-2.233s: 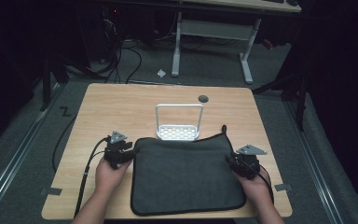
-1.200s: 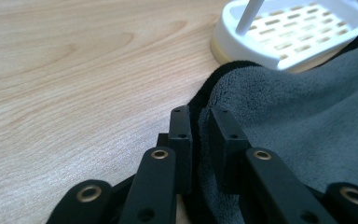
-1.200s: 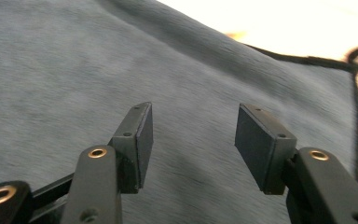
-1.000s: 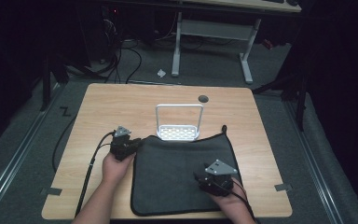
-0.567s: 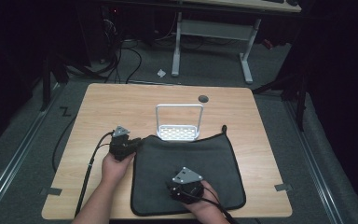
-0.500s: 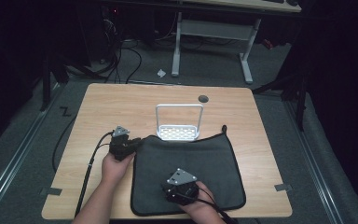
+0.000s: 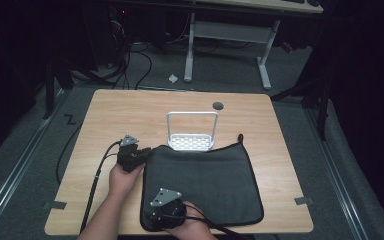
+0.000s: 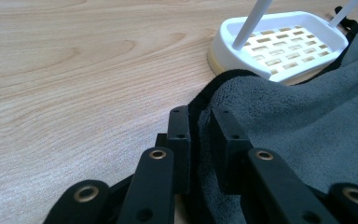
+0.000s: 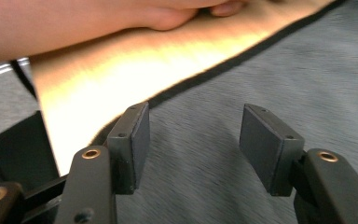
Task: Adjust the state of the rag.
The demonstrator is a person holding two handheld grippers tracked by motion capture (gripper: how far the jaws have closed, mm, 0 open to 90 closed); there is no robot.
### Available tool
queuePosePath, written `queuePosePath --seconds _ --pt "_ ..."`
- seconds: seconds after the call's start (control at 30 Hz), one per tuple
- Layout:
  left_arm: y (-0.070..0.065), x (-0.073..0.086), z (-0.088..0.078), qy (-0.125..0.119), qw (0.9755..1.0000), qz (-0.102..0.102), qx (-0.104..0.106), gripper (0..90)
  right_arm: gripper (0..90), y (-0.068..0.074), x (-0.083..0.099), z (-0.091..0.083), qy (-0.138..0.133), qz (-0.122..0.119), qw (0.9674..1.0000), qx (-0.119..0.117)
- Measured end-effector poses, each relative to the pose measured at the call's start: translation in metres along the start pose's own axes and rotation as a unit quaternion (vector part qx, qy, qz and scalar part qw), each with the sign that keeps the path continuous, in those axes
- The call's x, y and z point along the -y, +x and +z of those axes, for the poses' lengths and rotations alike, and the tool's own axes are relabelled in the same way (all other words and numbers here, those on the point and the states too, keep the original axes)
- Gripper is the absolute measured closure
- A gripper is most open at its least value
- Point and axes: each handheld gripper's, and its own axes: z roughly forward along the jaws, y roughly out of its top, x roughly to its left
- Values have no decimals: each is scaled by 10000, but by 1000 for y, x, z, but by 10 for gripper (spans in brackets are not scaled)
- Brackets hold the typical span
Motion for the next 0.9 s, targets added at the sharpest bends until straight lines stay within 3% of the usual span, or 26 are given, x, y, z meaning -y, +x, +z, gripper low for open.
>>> queuePosePath --seconds 0.2,0.3,0.43,0.73,0.9 --pt "0 0 1 54 10000 2 3 785 389 14 -2 7 110 20 9994 -313" --pt "0 0 1 49 10000 4 6 785 352 20 -2 9 137 -124 9995 -255" --pt "0 0 1 41 10000 17 6 784 372 25 -1 10 166 -432 9989 -34" --pt "1 0 1 86 10000 -45 6 791 739 11 -1 4 238 -427 9987 175" --pt "2 0 0 24 9999 -90 43 801 812 7 -1 -4 128 -504 9985 176"
